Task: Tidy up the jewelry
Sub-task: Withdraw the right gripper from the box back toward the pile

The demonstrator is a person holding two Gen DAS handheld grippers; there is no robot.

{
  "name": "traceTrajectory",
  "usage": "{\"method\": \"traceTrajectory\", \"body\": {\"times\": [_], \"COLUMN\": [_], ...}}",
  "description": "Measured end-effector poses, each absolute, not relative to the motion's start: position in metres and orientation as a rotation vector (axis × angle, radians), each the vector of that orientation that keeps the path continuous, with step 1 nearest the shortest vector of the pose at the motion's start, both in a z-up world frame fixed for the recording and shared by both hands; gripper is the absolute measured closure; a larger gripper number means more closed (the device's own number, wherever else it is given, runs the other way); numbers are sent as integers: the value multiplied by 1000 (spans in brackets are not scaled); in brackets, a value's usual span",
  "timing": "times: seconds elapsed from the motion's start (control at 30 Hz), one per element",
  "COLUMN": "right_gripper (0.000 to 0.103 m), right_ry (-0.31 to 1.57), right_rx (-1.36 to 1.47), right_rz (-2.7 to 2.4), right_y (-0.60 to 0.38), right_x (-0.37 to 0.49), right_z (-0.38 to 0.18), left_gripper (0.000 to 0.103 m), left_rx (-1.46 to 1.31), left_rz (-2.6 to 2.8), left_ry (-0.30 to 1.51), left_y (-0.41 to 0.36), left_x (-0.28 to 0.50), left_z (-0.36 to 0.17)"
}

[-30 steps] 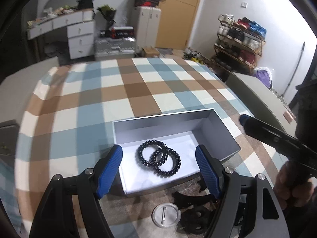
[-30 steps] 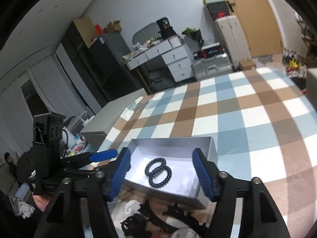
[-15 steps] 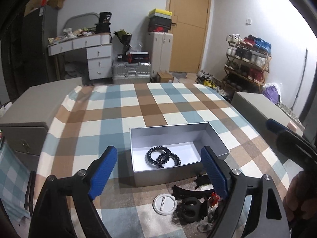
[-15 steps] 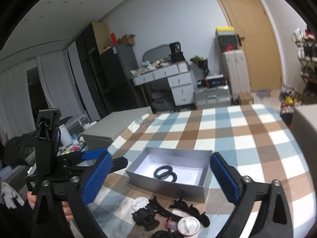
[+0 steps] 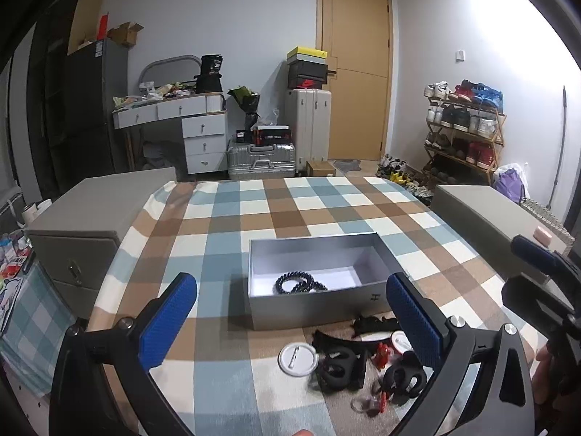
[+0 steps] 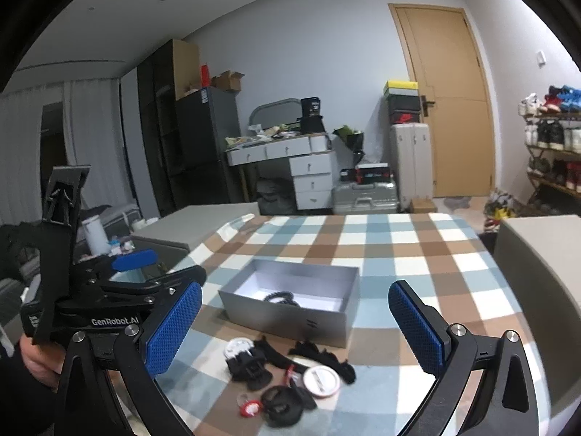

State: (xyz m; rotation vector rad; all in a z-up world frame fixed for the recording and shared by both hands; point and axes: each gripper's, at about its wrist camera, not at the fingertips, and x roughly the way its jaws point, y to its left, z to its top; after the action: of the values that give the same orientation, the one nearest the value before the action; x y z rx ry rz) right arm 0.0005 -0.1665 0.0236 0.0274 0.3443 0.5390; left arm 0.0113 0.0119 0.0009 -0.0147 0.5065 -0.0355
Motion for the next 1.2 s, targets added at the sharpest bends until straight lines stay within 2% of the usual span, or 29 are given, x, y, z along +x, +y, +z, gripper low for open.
{"method": "traceTrajectory", "body": {"times": [0.33, 0.67, 0.77, 0.97, 1.2], "right_gripper": [0, 0, 11, 21, 23], "right_ry": [407, 596, 650, 721, 733], "right_rx": [-63, -10, 21, 64, 59], "right_rz": [500, 570, 596, 641, 650], "right_y": [-165, -164, -166, -164, -160], "right_x": [-15, -8, -3, 3, 4], "right_z": [-9, -57, -68, -81, -82], "left_gripper": [1, 1, 1, 1, 1], "left_rx": [-27, -57, -67, -73, -106], "left_rz": [-42, -8, -8, -1, -83], "left_ry": [563, 651, 673, 704, 748], "left_y": [12, 15, 17, 22, 20], "left_x": [-5, -12, -13, -15, -17], "left_z": [-24, -52, -57, -66, -72]}}
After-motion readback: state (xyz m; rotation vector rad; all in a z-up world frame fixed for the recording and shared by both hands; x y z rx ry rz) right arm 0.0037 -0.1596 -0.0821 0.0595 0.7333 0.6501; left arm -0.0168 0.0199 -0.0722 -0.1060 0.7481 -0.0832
